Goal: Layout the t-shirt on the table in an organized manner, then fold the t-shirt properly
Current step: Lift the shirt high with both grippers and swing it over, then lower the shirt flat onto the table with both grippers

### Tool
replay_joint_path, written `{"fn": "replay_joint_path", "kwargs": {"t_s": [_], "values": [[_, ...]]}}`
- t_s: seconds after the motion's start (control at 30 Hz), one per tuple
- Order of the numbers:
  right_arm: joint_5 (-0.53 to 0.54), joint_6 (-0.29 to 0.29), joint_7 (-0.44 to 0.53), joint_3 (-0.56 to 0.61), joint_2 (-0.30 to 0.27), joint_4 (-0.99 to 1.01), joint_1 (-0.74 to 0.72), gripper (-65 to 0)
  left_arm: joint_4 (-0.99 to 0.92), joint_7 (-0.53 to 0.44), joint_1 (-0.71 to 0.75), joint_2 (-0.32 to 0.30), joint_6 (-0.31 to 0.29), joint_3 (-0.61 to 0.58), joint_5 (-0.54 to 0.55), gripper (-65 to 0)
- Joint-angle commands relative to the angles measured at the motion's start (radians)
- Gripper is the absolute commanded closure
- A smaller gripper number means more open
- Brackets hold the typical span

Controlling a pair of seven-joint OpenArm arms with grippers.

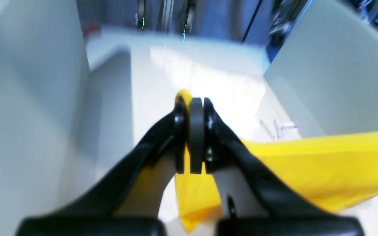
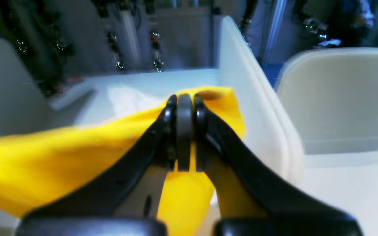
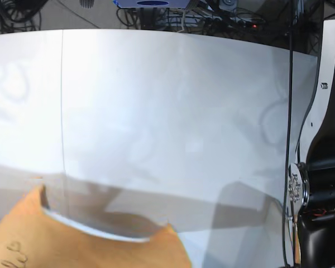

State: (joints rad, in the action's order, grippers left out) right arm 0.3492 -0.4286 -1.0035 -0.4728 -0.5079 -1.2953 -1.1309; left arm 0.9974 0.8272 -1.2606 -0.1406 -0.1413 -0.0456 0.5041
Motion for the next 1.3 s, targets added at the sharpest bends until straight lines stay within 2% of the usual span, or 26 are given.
{"fn": "replay_joint_path", "kwargs": {"t_s": [0.0, 0.07, 0.17, 0.27, 0.33, 0.47, 0.57, 0.77, 0.93, 0.97, 1.1, 1.27], "values": [[-0.002, -0.003, -0.018, -0.001, -0.004, -0.057, 0.044, 0.0, 0.074, 0.004, -0.037, -0.004, -0.001, 0.022, 0.009, 0.0], [-0.002, -0.003, -0.044, -0.019, 0.009, -0.152, 0.194, 0.0, 0.18, 0.077, 0.094, -0.004, -0.001, 0.04, 0.008, 0.0], [0.0, -0.003, -0.059, -0.125, 0.102, -0.274, 0.443, 0.0, 0.377, 0.148, 0.341, -0.007, -0.001, 0.051, -0.002, 0.0], [0.0, -0.006, -0.05, -0.202, 0.199, -0.321, 0.671, 0.0, 0.527, 0.156, 0.608, -0.034, -0.001, 0.082, 0.0, 0.0], [0.0, -0.008, -0.022, -0.22, 0.265, -0.326, 0.808, 0.0, 0.582, 0.156, 0.767, -0.06, -0.001, 0.095, -0.002, 0.0], [0.0, -0.008, 0.09, -0.221, 0.338, -0.329, 1.033, 0.0, 0.619, 0.152, 1.011, -0.11, -0.004, 0.102, -0.002, 0.0], [0.0, -0.008, 0.133, -0.221, 0.366, -0.329, 1.139, 0.0, 0.619, 0.152, 1.146, -0.136, -0.004, 0.103, -0.002, 0.0], [0.0, -0.009, 0.136, -0.252, 0.371, -0.33, 1.294, 0.0, 0.621, 0.139, 1.341, -0.161, -0.004, 0.128, -0.002, 0.0], [0.0, -0.013, 0.136, -0.321, 0.395, -0.338, 1.405, 0.0, 0.622, 0.013, 1.508, -0.156, -0.004, 0.26, -0.002, 0.0], [0.0, -0.022, 0.137, -0.326, 0.4, -0.34, 1.423, 0.0, 0.622, 0.002, 1.534, -0.156, -0.004, 0.275, 0.001, 0.0], [0.0, -0.123, 0.134, -0.335, 0.418, -0.336, 1.491, 0.0, 0.622, -0.059, 1.623, -0.152, -0.004, 0.29, 0.003, 0.0], [0.0, -0.129, 0.134, -0.358, 0.472, -0.392, 1.574, 0.0, 0.67, -0.141, 1.74, -0.15, -0.004, 0.296, 0.006, 0.0]]}}
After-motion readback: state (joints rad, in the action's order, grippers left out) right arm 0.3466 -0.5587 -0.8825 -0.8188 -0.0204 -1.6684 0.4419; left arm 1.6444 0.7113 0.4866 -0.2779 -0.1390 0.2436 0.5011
